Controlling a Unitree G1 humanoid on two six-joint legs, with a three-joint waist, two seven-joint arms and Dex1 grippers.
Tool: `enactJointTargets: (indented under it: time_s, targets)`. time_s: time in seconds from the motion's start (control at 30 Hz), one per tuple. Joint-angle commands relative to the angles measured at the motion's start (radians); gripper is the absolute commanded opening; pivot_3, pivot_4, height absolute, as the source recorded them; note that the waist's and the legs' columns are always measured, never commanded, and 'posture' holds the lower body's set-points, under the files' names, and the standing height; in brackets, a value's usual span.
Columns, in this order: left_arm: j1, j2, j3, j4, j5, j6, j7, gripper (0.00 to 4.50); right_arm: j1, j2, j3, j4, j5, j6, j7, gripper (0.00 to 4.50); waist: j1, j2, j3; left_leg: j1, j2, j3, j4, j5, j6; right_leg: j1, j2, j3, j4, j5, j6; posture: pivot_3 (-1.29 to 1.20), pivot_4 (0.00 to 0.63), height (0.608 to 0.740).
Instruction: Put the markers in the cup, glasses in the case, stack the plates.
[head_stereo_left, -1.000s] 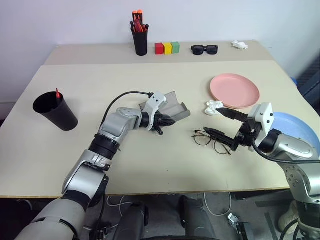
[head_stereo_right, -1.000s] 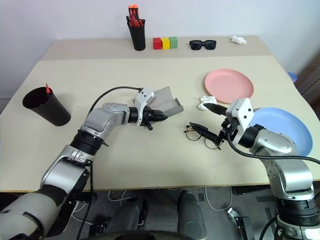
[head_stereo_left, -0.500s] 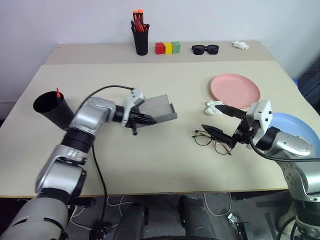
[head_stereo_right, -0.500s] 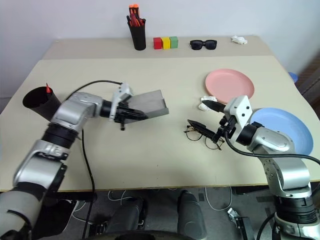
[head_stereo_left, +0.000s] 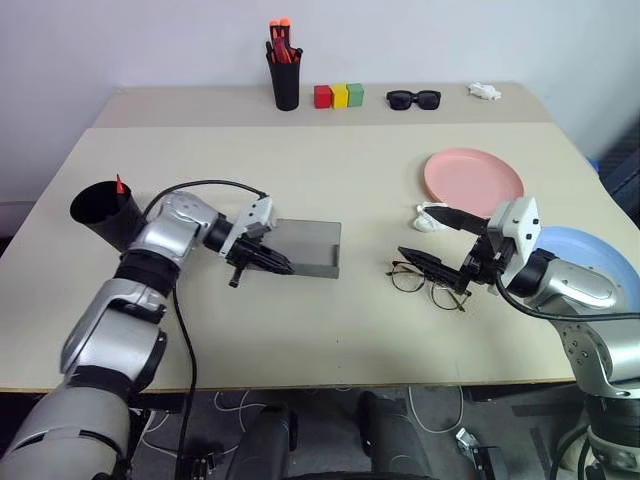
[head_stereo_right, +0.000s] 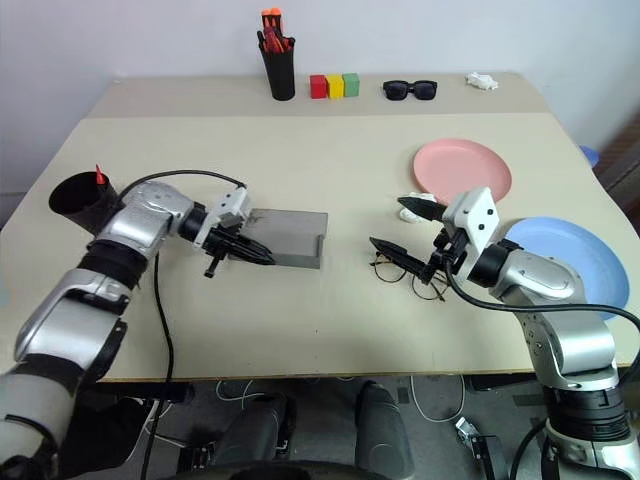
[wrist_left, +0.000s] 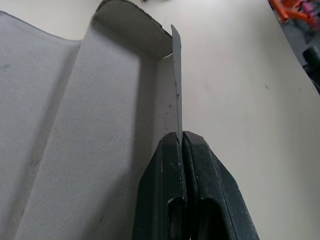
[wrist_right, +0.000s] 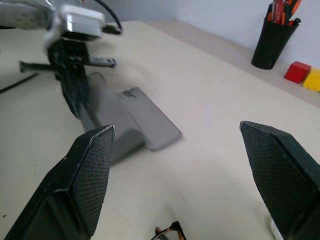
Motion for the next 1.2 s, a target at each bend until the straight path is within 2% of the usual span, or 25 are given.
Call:
enactJointTargets:
  time_s: [0.03,0.1,0.2,0.33,0.4,0.43,0.5,0.57,0.67,0.73,0.87,1.07,1.2]
  targets:
    - [-0.042,-0.019,0.044,0.039,0.025,-0.048,0.012,0.03,-0.005,-0.009,-0.028,-0.035,0.014,-0.006,-0.001,4.11,-0.003,0.0,0.0,0.0,0.0,0.0,0.0,0.0,0.0,0.0,0.0,0.0,0.0,0.0,0.0,0.0,0.15,0.74]
    - [-0.049,-0.031,0.057,0.063,0.035,-0.053,0.016,0.03,-0.003,-0.011,-0.03,-0.037,0.014,-0.005,-0.002,4.11,-0.005,0.0,0.0,0.001,0.0,0.0,0.0,0.0,0.001,0.0,0.0,0.0,0.0,0.0,0.0,0.0,0.15,0.74]
    - [-0.059,-0.042,0.075,0.085,0.045,-0.067,0.034,0.84,0.001,-0.014,-0.032,-0.038,0.014,-0.006,-0.002,4.11,-0.003,0.0,0.0,0.001,0.0,0.0,0.0,0.0,0.001,0.0,0.0,0.0,0.001,0.0,0.0,0.0,0.15,0.74]
    - [-0.069,-0.046,0.116,0.087,0.05,-0.09,0.076,2.81,0.01,-0.044,-0.011,-0.013,-0.036,-0.022,0.016,4.11,-0.001,0.0,0.0,0.001,0.0,0.0,0.0,0.0,0.001,0.0,0.0,0.0,0.001,0.0,0.0,0.0,0.15,0.74]
    - [-0.077,-0.042,0.139,0.082,0.045,-0.086,0.094,3.97,0.012,-0.071,-0.002,0.013,-0.073,-0.026,0.022,4.11,0.0,0.0,0.0,0.0,0.0,0.0,0.0,0.0,0.001,0.0,0.0,0.0,0.001,0.0,0.0,0.0,0.15,0.74]
    - [-0.082,-0.037,0.166,0.066,0.022,-0.057,0.097,4.23,0.013,-0.105,0.006,0.039,-0.112,-0.025,0.026,4.11,0.0,0.0,0.0,0.0,0.0,0.0,0.0,0.0,0.001,0.0,0.0,0.0,0.001,0.0,0.0,0.0,0.15,0.74]
    - [-0.086,-0.022,0.232,0.016,-0.034,0.005,0.1,4.23,0.037,-0.187,0.024,0.074,-0.2,-0.046,0.051,4.11,0.0,0.0,0.0,0.0,0.0,0.0,0.0,0.0,0.001,0.0,0.0,0.0,0.001,0.0,0.0,0.0,0.15,0.74]
    - [-0.079,-0.012,0.274,-0.028,-0.065,0.048,0.101,4.23,0.054,-0.224,0.027,0.072,-0.214,-0.037,0.068,4.11,-0.002,0.0,0.0,0.0,0.0,0.0,0.0,0.0,0.001,0.0,0.0,0.0,0.001,0.0,0.0,0.0,0.15,0.74]
    - [-0.001,0.033,0.341,-0.214,-0.158,0.152,0.068,4.23,0.048,-0.251,0.032,-0.004,-0.193,0.112,0.035,4.11,-0.011,0.0,0.0,0.001,0.0,0.001,0.0,-0.001,0.001,-0.001,0.0,0.0,0.001,0.0,0.0,0.0,0.15,0.74]
    - [0.057,0.059,0.356,-0.322,-0.184,0.181,0.062,4.23,0.039,-0.258,0.05,-0.04,-0.214,0.155,0.016,4.11,-0.011,0.001,0.0,0.001,0.001,0.001,0.0,-0.001,0.001,-0.001,0.0,0.0,0.003,0.0,0.0,0.0,0.15,0.74]
    - [0.195,0.12,0.372,-0.515,-0.185,0.122,0.073,4.23,-0.03,-0.237,0.094,-0.086,-0.207,0.284,-0.034,4.11,-0.007,0.001,0.0,0.002,0.001,0.001,0.0,-0.001,0.001,-0.001,0.0,0.001,0.003,0.0,0.0,0.0,0.15,0.74]
    - [0.297,0.186,0.44,-0.687,-0.253,0.165,0.124,4.23,-0.035,-0.265,0.195,-0.024,-0.322,0.273,-0.052,4.11,0.015,0.0,0.0,0.0,0.0,0.0,0.001,0.0,0.0,-0.001,0.0,0.001,0.001,0.0,0.0,0.0,0.15,0.74]
    - [0.344,0.223,0.467,-0.742,-0.284,0.196,0.146,4.23,-0.032,-0.26,0.202,-0.007,-0.331,0.273,-0.036,4.11,0.013,0.0,0.0,0.001,0.0,0.001,0.0,0.0,0.0,-0.001,0.0,0.001,0.001,0.0,0.0,0.0,0.15,0.74]
